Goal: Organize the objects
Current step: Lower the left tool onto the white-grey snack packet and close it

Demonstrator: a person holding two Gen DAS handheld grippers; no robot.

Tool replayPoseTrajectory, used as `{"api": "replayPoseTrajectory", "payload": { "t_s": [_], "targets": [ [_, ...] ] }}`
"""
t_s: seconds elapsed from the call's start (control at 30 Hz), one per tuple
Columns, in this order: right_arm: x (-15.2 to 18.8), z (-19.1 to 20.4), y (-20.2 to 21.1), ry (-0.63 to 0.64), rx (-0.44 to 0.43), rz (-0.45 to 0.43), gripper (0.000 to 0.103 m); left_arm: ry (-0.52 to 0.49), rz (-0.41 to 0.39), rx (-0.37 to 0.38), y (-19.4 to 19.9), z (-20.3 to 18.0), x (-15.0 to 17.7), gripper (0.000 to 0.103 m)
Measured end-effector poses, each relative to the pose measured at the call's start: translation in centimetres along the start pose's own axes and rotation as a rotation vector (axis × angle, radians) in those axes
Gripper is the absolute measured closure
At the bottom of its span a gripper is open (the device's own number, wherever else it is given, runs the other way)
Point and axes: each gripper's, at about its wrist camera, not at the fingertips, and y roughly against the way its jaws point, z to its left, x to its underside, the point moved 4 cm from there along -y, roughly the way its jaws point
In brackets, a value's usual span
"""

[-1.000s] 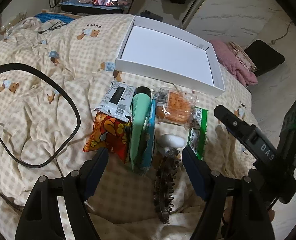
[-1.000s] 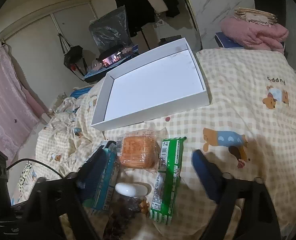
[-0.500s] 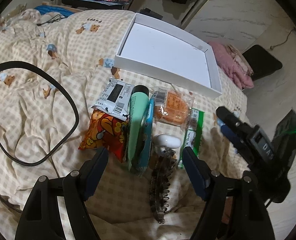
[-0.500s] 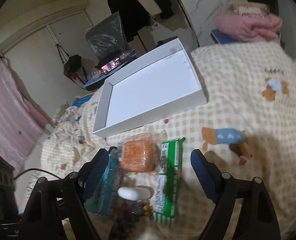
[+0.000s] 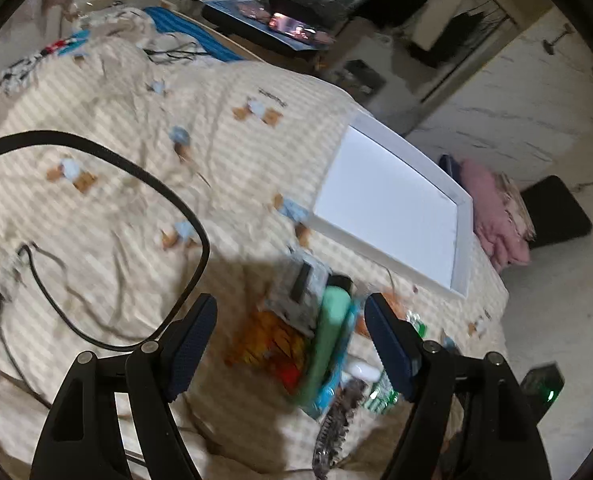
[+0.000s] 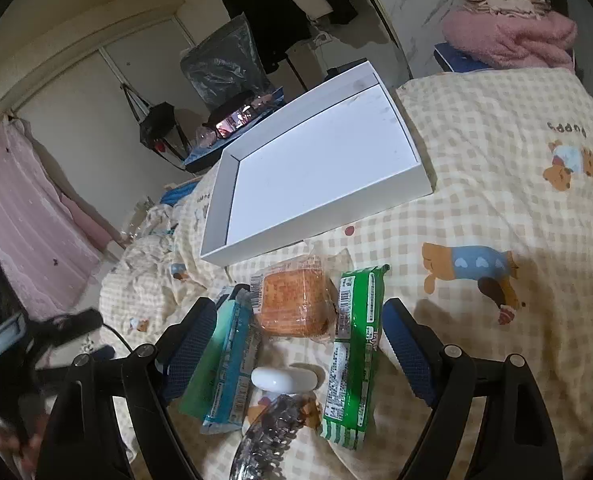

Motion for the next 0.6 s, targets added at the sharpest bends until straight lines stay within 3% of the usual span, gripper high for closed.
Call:
{"api": "replayPoseTrajectory", "payload": {
  "t_s": [0.1, 0.2, 0.3, 0.37, 0.43, 0.6],
  "targets": [
    [0.0, -0.4, -0.3, -0.010, -0.006, 0.010, 0.017, -0.063, 0.028, -0.072, -0.4, -1.1, -1.9, 0.024],
    [0.0, -0.6, -0.7, -0.018, -0.015, 0.022, 0.017, -0.234, 0.161, -0.088, -3.8, -3.4, -2.5, 0.024],
    [0.1, -0.7, -0.8, -0.018, -0.015, 0.026, 0.017, -0.298, 0.151, -0.121, -7.4, -4.0, -2.4, 0.024],
    [0.1, -0.7, -0.8, -0.009, -0.010, 0.026, 0.017, -0.353, 0.179, -0.186, -10.2, -3.5, -1.4, 0.024],
    [0.1, -0.6, -0.8, 0.002, -0.002, 0.026, 0.017, -0.363, 0.203, -0.214, -11.5, -2.9, -0.1, 0.048],
    [0.4, -0.7, -1.3, 0.001, 0.005, 0.046, 0.017, -0.381, 0.231, -0.155, -12.5, -2.7, 1.3, 0.051]
  ]
}}
